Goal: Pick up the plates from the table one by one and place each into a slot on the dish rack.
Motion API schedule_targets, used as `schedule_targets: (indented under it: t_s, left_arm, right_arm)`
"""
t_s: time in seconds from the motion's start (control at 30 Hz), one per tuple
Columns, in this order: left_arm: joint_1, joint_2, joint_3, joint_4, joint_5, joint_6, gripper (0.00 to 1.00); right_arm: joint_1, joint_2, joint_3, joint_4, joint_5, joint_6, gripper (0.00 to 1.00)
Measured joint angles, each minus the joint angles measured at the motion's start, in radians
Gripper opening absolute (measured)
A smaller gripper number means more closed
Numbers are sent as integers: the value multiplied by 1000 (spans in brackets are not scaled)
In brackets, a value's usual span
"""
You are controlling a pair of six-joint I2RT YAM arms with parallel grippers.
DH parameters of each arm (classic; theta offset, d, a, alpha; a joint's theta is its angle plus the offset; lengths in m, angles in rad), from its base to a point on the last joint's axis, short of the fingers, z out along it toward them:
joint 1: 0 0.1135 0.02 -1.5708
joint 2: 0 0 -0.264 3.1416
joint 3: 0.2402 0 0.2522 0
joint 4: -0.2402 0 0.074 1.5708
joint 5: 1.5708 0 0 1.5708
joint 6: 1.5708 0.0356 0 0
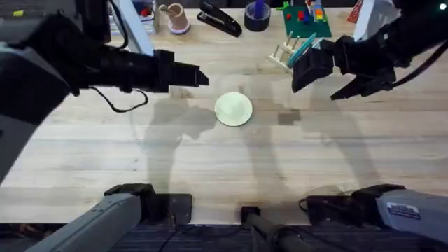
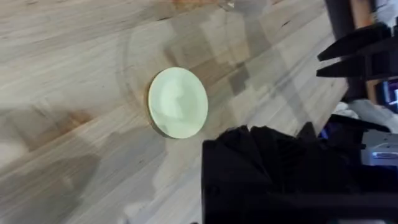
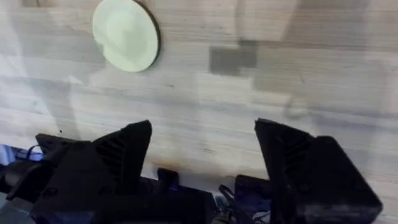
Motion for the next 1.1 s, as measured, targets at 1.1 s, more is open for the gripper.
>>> schedule_targets:
  t_s: [1.1]
  left_arm:
    - [-14,307,-153,286,120,-12,43]
  right_arm:
    - [0,0,0,2,0,0,995]
